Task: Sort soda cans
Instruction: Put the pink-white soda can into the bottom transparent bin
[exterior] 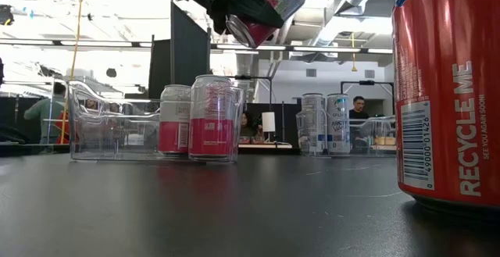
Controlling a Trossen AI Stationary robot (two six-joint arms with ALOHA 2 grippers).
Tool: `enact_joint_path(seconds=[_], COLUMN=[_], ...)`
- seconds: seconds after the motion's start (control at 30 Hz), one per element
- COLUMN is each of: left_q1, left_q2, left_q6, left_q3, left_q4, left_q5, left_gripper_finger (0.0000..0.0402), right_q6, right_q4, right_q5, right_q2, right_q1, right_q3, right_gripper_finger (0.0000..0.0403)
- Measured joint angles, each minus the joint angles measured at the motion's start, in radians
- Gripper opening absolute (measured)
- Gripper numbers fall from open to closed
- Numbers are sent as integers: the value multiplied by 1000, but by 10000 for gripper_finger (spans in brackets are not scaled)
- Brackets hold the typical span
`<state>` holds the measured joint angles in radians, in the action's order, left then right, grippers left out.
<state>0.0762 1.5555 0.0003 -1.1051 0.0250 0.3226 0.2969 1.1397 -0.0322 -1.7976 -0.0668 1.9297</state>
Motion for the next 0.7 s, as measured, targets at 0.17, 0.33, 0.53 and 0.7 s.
enact_joint_path(seconds=[0.17,0.33,0.53,0.7], left_q1=[10,26,50,95], left_q2=[2,2,-39,-130], left_q6=[-10,-16,-27,-35], left_q3=[3,20,122,230], left_q4=[-32,-3,187,292], left_q5=[53,121,183,328], left_gripper_finger=[277,277,277,277], right_q6=[4,2,-8,-8], right_q4=[-6,-44,-110,-134], right_q5=[-8,-13,-18,-19], right_q2=[53,133,225,249], right_q1=[2,1,3,3], right_q3=[0,0,0,0], right_gripper_finger=[392,388,388,388])
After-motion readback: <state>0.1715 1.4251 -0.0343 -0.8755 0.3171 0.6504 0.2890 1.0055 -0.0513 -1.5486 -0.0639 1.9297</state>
